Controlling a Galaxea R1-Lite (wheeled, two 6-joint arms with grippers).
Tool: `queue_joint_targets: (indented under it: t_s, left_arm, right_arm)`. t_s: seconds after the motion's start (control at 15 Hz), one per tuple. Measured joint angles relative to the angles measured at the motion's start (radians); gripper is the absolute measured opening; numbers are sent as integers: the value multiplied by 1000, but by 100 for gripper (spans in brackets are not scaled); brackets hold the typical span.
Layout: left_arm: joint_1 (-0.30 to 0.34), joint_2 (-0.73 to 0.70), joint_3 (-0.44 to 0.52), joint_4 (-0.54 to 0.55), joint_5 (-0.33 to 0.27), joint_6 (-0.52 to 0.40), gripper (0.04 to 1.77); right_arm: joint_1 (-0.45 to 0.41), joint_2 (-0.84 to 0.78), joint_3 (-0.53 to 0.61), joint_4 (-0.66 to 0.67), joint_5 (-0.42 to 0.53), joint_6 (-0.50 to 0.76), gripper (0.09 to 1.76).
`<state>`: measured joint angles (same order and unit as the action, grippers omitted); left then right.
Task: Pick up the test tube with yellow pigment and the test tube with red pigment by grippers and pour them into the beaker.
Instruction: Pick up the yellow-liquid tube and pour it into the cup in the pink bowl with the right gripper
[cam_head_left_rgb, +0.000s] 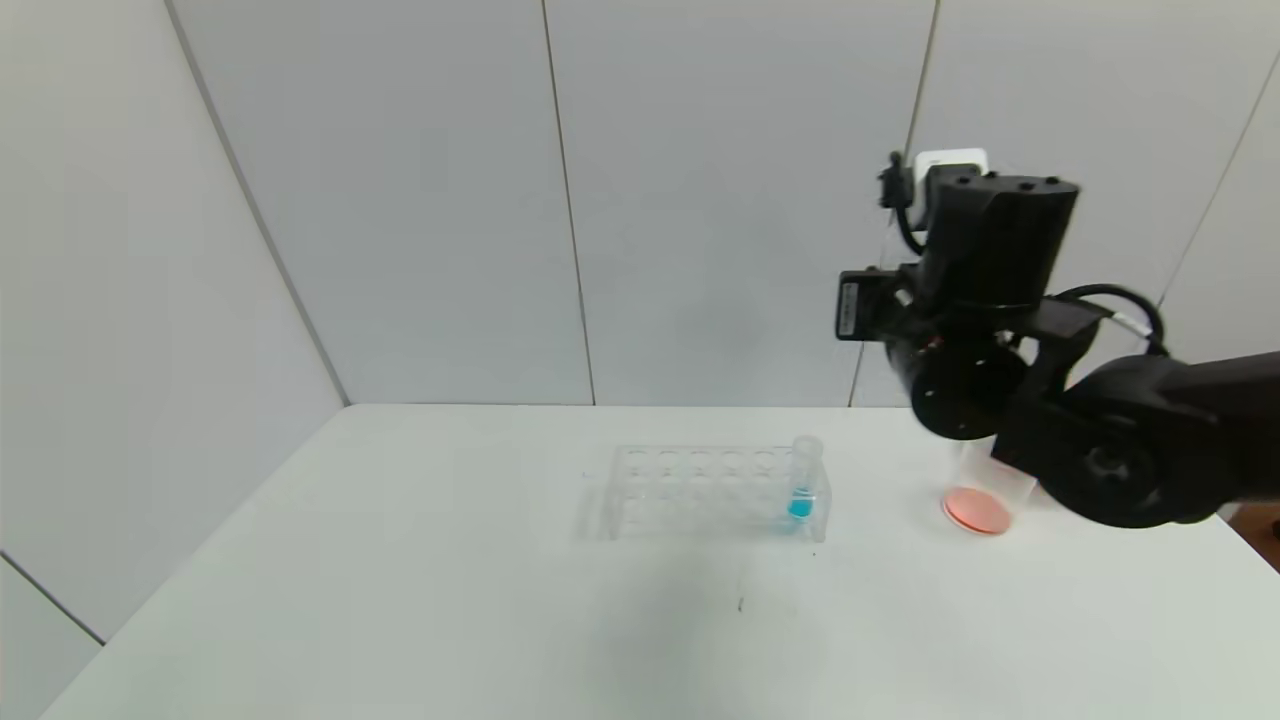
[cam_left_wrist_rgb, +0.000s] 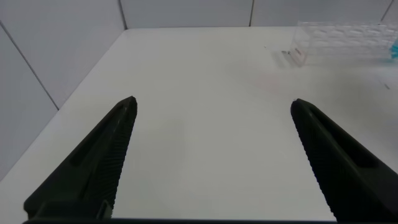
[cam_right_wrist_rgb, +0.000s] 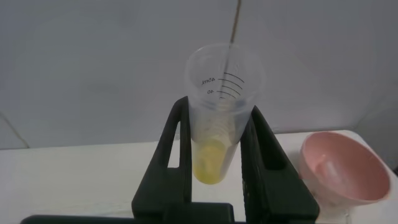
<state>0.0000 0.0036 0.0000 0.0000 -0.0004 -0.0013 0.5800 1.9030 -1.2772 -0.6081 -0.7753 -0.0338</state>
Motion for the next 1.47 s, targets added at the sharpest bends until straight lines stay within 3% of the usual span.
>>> queue_joint_targets:
  t_s: [0.27,0.4,0.6,0.87,1.33,1.47]
  left_arm:
    - [0,0,0,0,0,0,176]
    - [0,0,0,0,0,0,176]
    - [0,0,0,0,0,0,176]
    - [0,0,0,0,0,0,176]
    - [0,0,0,0,0,0,176]
    - [0,0,0,0,0,0,176]
  right_arm:
    - [-209,-122,102,2,254,-52,51]
    - [-336,-182,184,1,427,-107,51]
    - [-511,-239,282,-11,693,-228,51]
    - [-699,-259,354,-46,934,-474,51]
    - [-835,-145,374,-208,1183,-686,51]
    - [-847,-103,379,-259,1199,-733,51]
